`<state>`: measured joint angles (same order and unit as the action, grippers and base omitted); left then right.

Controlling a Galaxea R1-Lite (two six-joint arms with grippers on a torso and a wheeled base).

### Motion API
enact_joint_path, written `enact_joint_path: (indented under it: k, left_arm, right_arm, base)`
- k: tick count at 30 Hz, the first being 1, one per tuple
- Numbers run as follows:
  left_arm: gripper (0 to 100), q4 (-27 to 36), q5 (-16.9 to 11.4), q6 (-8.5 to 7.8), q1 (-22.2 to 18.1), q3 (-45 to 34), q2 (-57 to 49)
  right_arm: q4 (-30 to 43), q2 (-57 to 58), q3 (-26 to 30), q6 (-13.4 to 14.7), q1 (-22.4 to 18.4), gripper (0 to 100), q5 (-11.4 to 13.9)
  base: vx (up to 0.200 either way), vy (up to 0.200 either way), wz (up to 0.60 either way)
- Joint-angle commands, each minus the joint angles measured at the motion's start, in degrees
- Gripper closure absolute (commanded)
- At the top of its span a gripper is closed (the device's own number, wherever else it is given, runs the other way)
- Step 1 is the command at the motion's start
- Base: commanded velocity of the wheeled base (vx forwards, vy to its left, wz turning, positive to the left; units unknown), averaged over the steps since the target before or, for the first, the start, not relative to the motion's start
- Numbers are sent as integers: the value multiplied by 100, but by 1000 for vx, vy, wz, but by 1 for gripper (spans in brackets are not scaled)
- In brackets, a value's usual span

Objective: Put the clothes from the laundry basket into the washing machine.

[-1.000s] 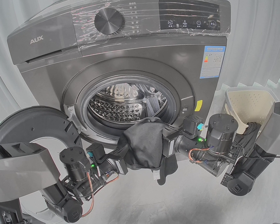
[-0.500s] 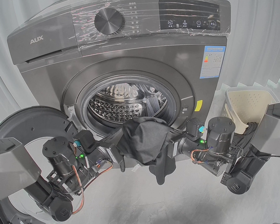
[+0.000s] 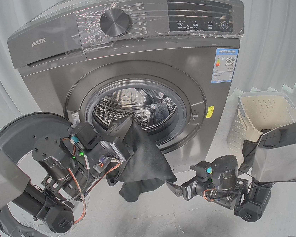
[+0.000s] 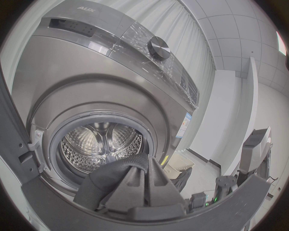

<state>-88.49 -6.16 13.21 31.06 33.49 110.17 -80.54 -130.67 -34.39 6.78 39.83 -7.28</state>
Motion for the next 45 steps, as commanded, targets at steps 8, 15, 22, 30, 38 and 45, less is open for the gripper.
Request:
enact_joint_path:
  k: [8, 15, 22, 30, 38, 45]
  left_arm:
    - [100, 43, 27, -12, 5, 193, 75]
    - [100, 51, 352, -29, -4, 387, 225]
    - [100, 51, 352, -29, -4, 387, 233]
    - [100, 51, 352, -29, 23, 378, 233]
    - [100, 34, 361, -29, 32, 360, 233]
    - [100, 16, 361, -21, 32, 343, 216]
  right_arm:
    - [-76, -240, 336, -27, 342, 0, 253]
    - [-357, -222, 398, -63, 772, 0, 570]
    - [-524, -292, -507, -36, 825, 0, 517]
    - [-515, -582, -1307, -19, 719, 0, 464]
    - [-366, -864, -1905, -19, 579, 0, 148]
    - [-330, -1066, -2283, -19, 473, 0, 139]
  base:
    - [0, 0, 0]
    - [0, 0, 0]
    - [0, 0, 0]
    - [0, 0, 0]
    - [0, 0, 0]
    - [0, 0, 0]
